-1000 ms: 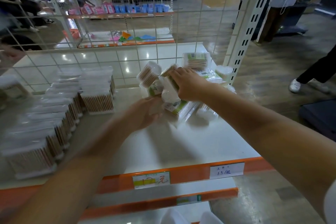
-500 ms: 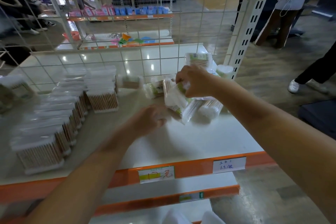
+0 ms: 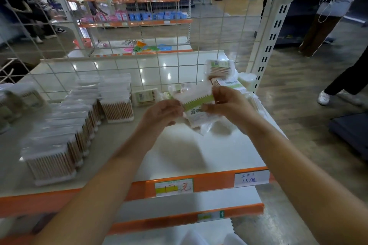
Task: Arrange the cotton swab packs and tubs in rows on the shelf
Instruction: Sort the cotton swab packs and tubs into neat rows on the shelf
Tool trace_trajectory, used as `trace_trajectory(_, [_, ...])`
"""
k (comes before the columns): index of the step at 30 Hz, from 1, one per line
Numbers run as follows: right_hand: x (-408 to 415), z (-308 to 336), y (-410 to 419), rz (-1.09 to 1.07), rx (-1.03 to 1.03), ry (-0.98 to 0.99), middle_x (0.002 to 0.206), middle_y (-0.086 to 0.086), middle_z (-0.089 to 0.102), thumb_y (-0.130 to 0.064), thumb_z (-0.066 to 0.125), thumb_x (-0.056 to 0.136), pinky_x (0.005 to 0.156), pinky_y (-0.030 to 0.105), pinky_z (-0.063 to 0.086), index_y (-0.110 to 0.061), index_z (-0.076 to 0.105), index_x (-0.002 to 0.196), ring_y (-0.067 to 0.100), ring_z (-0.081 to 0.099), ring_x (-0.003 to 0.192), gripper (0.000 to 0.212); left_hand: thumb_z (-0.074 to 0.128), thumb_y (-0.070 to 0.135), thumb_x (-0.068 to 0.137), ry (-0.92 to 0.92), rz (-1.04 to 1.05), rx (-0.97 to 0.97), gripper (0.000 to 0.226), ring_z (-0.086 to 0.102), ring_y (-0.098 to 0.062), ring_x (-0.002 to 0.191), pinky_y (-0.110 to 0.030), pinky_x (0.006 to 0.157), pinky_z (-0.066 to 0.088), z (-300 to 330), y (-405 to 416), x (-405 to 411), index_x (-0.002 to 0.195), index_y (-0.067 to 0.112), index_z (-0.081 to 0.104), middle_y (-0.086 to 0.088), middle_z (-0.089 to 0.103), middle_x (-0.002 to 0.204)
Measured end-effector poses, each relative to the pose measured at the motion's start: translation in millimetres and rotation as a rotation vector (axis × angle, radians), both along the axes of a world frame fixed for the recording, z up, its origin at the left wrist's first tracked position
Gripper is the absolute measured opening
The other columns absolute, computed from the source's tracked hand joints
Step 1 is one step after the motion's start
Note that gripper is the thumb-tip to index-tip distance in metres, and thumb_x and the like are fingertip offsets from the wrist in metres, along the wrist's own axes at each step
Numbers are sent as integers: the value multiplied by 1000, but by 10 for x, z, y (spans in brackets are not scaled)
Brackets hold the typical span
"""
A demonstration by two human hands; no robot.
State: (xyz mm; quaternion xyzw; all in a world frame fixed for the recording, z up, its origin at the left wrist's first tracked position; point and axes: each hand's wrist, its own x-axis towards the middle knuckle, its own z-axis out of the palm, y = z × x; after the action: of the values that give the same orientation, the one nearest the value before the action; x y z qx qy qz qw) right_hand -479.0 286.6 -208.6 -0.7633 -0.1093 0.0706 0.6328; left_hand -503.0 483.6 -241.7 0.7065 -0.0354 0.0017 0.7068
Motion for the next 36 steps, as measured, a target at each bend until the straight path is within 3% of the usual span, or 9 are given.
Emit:
trace_trajectory(5, [-220, -147, 83, -2, 449, 222, 96, 13, 66, 2, 63, 76, 79, 38, 55, -4, 56, 90, 26, 65, 88, 17, 61, 17, 76, 24, -54, -154, 27, 67, -18, 89, -33, 82, 54, 52, -91, -119, 102, 8, 63, -2, 72, 90])
trace_trajectory(9, [-270, -213, 124, -11, 558, 254, 102, 17, 64, -10, 67, 64, 83, 42, 54, -1, 56, 99, 29, 63, 92, 38, 64, 15, 67, 59, -74, -210, 39, 65, -23, 96, -33, 82, 55, 36, -127, -194, 105, 8, 63, -7, 70, 97])
trace_trajectory(13, [-282, -264, 132, 8, 582, 262, 103, 17, 63, -13, 68, 64, 75, 36, 56, -4, 57, 97, 28, 62, 91, 36, 62, 10, 68, 83, -96, -272, 38, 66, -22, 96, -27, 75, 54, 20, -162, -261, 106, 3, 63, -8, 71, 99])
trace_trajectory(18, [-319, -303, 153, -80, 485, 203, 97, 13, 65, -15, 72, 64, 72, 34, 52, -7, 57, 97, 23, 63, 84, 38, 61, 6, 68, 100, -100, -323, 33, 67, -19, 93, -25, 76, 55, 11, -185, -302, 100, 6, 64, -5, 72, 95])
trace_trajectory(22, [-338, -388, 171, -373, -61, -253, 75, -5, 48, -18, 78, 72, 59, 24, 42, -29, 50, 91, 11, 44, 63, 35, 62, -1, 70, 147, -23, -343, 28, 69, -18, 85, -24, 71, 55, -21, -229, -308, 97, 4, 63, -5, 72, 89])
trace_trajectory(26, [-356, -399, 293, -350, -191, -377, 71, -3, 55, -13, 68, 83, 59, 27, 44, -18, 60, 87, 13, 50, 61, 11, 63, -7, 77, 153, 119, -284, 20, 65, -20, 83, -32, 79, 53, -77, -321, -334, 89, 9, 61, -6, 68, 86])
trace_trajectory(29, [-371, -345, 348, -320, -297, -377, 85, -4, 62, -12, 62, 86, 66, 24, 47, -12, 67, 99, 13, 56, 70, 13, 69, -6, 73, 36, 183, -162, 25, 63, -17, 80, -30, 75, 51, -69, -326, -377, 86, 14, 61, -4, 67, 84])
trace_trajectory(32, [-395, -305, 402, -215, -198, -172, 85, -6, 62, -12, 62, 87, 74, 28, 51, -8, 65, 107, 17, 63, 76, 21, 74, 1, 72, -101, 231, 95, 25, 63, -5, 76, -15, 65, 49, -85, -239, -438, 83, 19, 60, 5, 67, 82])
trace_trajectory(36, [-459, -379, 557, -61, -134, -48, 86, -5, 67, -26, 66, 83, 74, 39, 52, -26, 64, 89, 24, 68, 80, 6, 71, 8, 77, -181, 283, 297, 25, 62, -4, 81, -16, 67, 50, -175, -97, -545, 81, 28, 56, 9, 64, 85])
